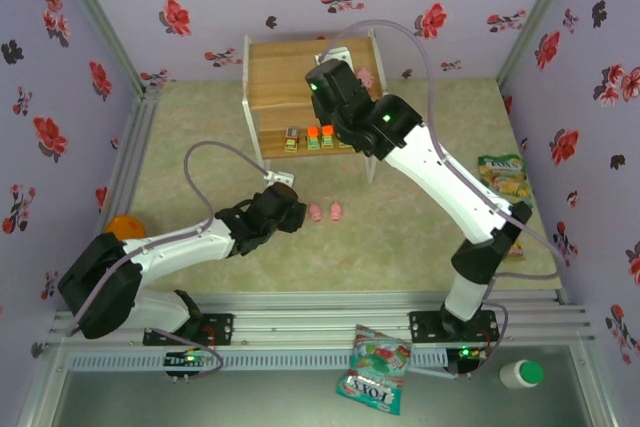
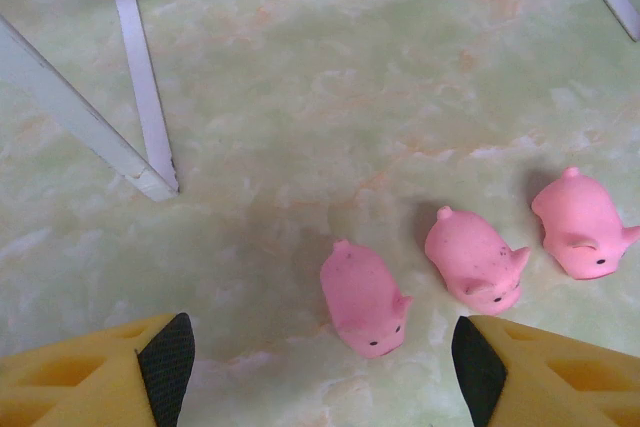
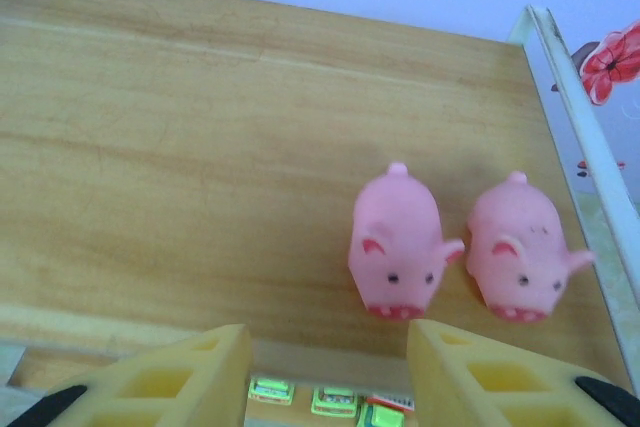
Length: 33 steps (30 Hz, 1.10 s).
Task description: Place and organize the plastic toys onto the shelf
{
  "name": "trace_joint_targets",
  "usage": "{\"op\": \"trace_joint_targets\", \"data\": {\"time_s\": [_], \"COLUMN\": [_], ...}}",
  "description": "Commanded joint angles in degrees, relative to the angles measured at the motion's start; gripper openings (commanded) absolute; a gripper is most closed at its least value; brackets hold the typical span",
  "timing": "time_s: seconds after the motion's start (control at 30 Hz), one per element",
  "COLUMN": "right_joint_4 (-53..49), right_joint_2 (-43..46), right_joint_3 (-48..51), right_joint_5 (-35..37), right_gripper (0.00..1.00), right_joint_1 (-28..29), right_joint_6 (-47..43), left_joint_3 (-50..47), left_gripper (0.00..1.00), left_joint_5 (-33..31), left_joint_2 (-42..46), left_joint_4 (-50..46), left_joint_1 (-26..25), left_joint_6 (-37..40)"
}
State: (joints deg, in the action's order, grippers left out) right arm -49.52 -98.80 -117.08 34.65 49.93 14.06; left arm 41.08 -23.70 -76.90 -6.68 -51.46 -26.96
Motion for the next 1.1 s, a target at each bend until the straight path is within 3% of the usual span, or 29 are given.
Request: {"op": "trace_joint_targets", "data": {"time_s": [0.0, 0.57, 1.07], "right_joint_4": [4.28, 11.28, 22.91], "right_joint_2": [6.03, 25.47, 30.08], "right_joint_3": [5.12, 44.87, 66.42], "right_joint_5": [0.08, -3.82, -9.44], "right_gripper": [0.46, 0.40, 0.40], "right_joint_1": [0.81, 3.60, 0.55], "right_joint_6": [-0.25, 8.03, 7.88], "left_joint_3": [-0.36, 0.49, 4.56], "left_gripper": [0.73, 0.72, 0.72], "left_joint_5": [0.49, 0.45, -2.52], "left_joint_2": [0.44, -4.37, -10.00], "left_joint_4": [-0.46, -1.22, -4.26], "left_joint_1": [0.51, 0.49, -3.37], "left_joint_6": [0.25, -3.62, -13.23]}}
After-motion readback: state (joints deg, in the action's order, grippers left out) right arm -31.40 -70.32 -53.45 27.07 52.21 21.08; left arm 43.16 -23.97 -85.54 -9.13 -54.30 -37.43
